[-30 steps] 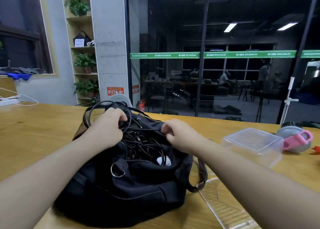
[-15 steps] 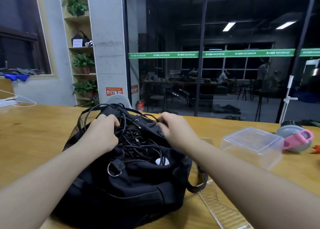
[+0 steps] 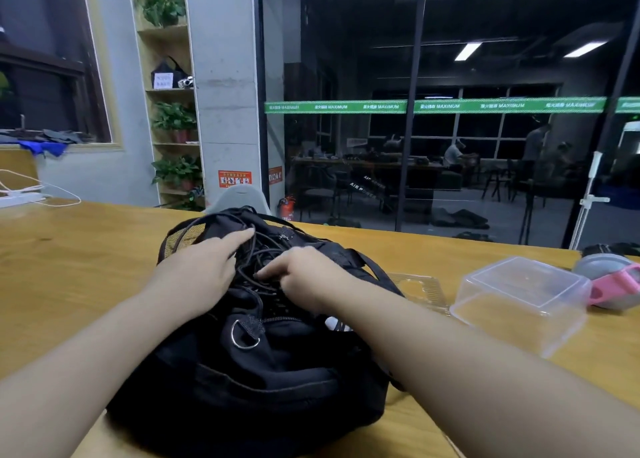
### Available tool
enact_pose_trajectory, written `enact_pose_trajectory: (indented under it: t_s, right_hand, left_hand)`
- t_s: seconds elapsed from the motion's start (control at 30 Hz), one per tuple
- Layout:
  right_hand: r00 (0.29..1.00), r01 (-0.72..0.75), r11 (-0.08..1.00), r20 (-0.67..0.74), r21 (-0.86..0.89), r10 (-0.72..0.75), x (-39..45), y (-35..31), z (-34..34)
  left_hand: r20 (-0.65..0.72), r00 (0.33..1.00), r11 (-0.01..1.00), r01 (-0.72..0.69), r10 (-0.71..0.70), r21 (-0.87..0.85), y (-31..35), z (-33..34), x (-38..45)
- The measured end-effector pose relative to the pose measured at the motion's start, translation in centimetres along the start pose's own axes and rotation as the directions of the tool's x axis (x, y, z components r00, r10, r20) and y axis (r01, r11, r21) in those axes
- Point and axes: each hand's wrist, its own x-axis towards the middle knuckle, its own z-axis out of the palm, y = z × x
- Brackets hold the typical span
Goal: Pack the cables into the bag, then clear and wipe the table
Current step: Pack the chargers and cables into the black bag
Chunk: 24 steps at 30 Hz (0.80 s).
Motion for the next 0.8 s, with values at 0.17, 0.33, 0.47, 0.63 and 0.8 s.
enact_pose_trajectory:
  t_s: [0.17,0.33,0.47,0.63,0.8]
  right_hand:
    - [0.970,-0.028,0.985,-0.232,0.172,0.069,2.0,-0.8,-0.7]
    - [0.969,0.036,0.990,-0.249,0.138,-0.001,6.3,-2.1,0.1]
    - [0.999,0.046,0.996,-0.004,0.078,-0.046,8.2,-3.4,0.4]
    - [0.994,0.048,0.995,0.105,-0.084,-0.039,9.9,-3.8,0.4]
    - [0.967,0.158,0.960,-0.161,-0.232,-0.198,9.2,-2.3,-0.6]
  left_hand:
    - [-0.070,0.984,0.982,-0.160,0.167,0.096,-0.5,1.2,-1.2]
    - [-0.053,0.981,0.972,-0.179,0.188,0.150,-0.1,1.4,-1.4]
    - [-0.067,0.956,0.958,-0.285,0.286,0.027,-1.0,1.4,-1.6]
    - [-0.123,0.912,0.912,-0.403,0.392,-0.078,-2.6,0.5,-1.9]
    - [-0.413,0.885,0.958,-0.275,0.218,-0.083,-3.5,-0.2,-1.9]
